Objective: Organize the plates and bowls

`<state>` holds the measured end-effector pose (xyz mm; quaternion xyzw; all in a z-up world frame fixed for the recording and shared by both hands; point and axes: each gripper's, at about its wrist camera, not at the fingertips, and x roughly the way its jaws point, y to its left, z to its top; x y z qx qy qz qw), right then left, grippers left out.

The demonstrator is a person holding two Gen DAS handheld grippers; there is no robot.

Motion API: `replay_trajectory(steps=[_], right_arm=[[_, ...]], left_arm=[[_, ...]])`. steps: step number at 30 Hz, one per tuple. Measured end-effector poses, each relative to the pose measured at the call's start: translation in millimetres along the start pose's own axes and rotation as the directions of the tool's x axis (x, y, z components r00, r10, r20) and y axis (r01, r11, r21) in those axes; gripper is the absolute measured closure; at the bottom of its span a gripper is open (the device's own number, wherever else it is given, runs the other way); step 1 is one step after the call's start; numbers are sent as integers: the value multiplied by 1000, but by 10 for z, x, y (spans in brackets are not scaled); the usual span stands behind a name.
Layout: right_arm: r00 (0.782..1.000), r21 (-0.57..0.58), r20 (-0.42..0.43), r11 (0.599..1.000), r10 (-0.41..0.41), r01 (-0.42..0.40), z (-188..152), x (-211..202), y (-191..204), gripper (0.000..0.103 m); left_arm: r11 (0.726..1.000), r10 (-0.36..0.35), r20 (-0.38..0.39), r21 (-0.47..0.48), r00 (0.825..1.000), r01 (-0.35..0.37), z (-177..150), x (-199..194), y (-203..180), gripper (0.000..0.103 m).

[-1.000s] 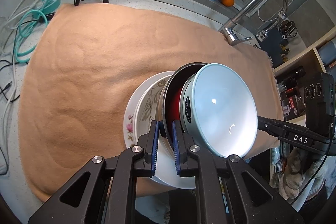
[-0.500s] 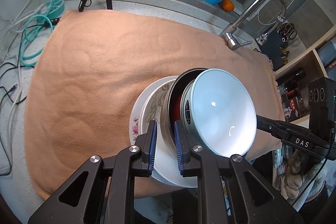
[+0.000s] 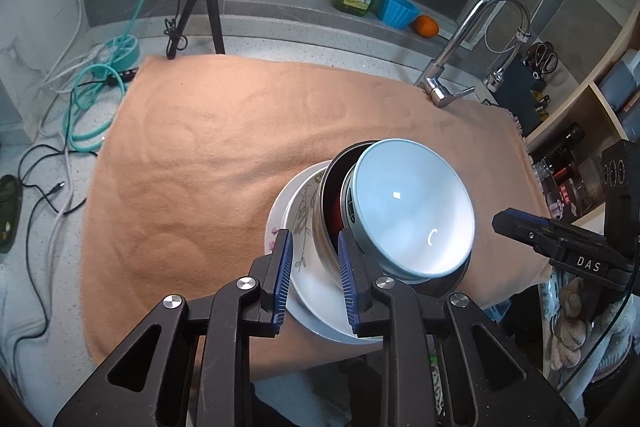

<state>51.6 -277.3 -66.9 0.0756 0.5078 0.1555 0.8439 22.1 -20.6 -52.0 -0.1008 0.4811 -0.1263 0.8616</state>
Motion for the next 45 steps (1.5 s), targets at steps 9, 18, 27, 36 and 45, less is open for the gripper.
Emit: replay_trajectory(steps=[9,18,27,36,45], right_arm=[[985,-53,135,992,-106,114,-97,-326,151,31],[953,-98,255,976,-164,194,-266,-598,345,22],[940,-117,295,970,-172,214,-294,-701,457,22],[939,-110,298,971,-170,211,-308,-708,451,22],[939,-107,298,971,-173,212,-306,-707,445,22]], left_arm=[[996,68,82,50,994,-72,-109,-229,-104,53],[989,110,135,79,985,-122,-211,-375,-179,34],[986,126,148,87,981,-140,-256,-421,-219,34],[982,154,158,86,975,-169,-236,-438,-215,34],[981,158,147,88,976,-172,-211,-410,-219,33]])
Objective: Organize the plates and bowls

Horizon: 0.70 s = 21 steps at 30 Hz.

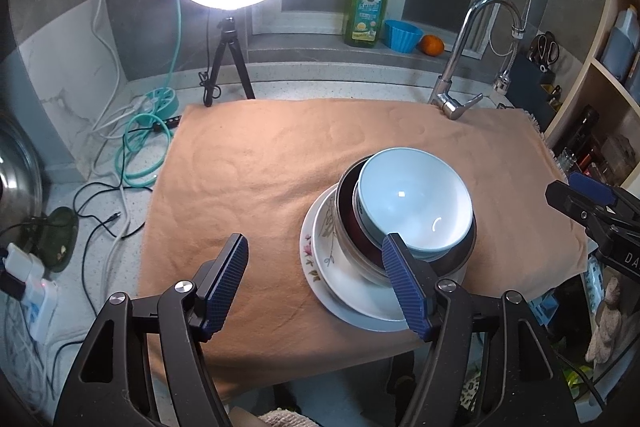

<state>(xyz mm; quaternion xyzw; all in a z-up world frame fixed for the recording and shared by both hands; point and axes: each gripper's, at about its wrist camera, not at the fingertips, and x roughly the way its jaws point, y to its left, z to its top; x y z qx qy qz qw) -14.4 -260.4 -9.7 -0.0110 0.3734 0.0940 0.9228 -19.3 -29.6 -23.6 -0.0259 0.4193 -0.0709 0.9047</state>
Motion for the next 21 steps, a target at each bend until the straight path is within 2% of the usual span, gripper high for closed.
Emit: replay_trajectory(steps=[21], right_arm=[[1000,1,-8,1000,1,-1,5,35,-8,22]], left_arm=[[1000,0,-3,-4,1000,0,58,21,18,33]])
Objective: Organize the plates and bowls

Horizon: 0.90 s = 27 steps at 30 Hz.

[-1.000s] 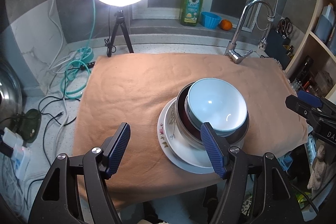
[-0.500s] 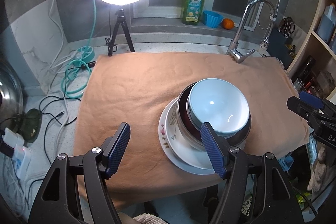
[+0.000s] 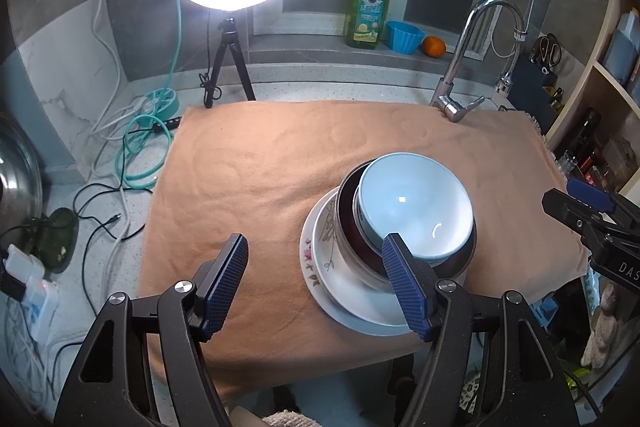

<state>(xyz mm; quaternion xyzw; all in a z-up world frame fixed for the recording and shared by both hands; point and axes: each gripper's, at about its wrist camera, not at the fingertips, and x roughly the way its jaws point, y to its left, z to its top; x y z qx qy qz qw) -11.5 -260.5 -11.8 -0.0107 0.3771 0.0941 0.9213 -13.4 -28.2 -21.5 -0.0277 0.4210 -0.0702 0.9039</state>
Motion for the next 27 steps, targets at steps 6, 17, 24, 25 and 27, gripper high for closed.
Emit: replay_trajectory(steps=[6,17,24,25,27], right_arm=[[1000,1,-1,1000,-1,1,-1,-6,5,22],[1000,2,-5,1000,-2,2,-12,53,-9,22],[1000,0,-12,1000,-5,5,-13,99,-17,22],[1000,0,-12,1000,-7,7,-14,99,-17,22],[1000,-1,-13,1000,-7,7,-12,110,-20,22]], left_arm=[[1000,5,4,7,1000,-5,12,-1,-19,33],[1000,12,12,6,1000,-12,34,24,-7,33],[1000,3,-4,-17,1000,-3,75,85,40,33],[1000,-4,5,-18,1000,4,79,71,43,34],[1000,3,28,-15,1000,-2,86,40,34,34]])
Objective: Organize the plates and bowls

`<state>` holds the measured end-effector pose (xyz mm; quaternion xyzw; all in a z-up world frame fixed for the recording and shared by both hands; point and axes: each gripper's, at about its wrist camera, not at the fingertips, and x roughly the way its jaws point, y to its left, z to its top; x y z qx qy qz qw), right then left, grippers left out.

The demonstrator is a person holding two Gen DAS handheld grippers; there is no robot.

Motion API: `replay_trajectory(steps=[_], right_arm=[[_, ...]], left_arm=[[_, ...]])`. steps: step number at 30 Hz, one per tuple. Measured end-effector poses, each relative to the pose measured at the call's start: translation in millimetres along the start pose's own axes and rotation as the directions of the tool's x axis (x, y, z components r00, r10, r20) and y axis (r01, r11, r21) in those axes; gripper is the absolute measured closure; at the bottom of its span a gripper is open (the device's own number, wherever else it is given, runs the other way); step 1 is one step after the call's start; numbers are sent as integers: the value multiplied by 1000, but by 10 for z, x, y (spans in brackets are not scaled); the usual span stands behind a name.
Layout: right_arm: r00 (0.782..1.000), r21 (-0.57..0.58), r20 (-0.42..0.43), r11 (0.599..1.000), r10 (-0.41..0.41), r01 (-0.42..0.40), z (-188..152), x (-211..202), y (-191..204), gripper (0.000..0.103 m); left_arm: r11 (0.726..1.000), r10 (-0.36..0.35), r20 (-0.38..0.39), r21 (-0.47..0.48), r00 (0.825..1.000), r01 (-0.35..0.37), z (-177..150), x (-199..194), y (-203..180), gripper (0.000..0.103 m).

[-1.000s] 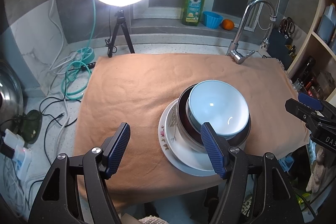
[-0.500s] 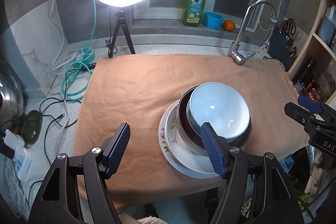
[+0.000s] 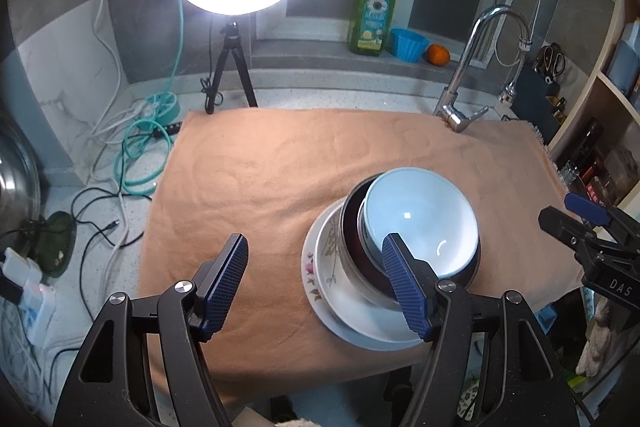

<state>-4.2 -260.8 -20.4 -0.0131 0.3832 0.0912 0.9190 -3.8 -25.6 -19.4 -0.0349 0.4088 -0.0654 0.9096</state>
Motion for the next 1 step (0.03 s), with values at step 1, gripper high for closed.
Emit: replay_trajectory(steps=[1], right_arm=[[1000,1,-3,1000,2,-2,0,15,-10,22]], left_arm=[[1000,0,2,1,1000,0,9,-5,-5,34]])
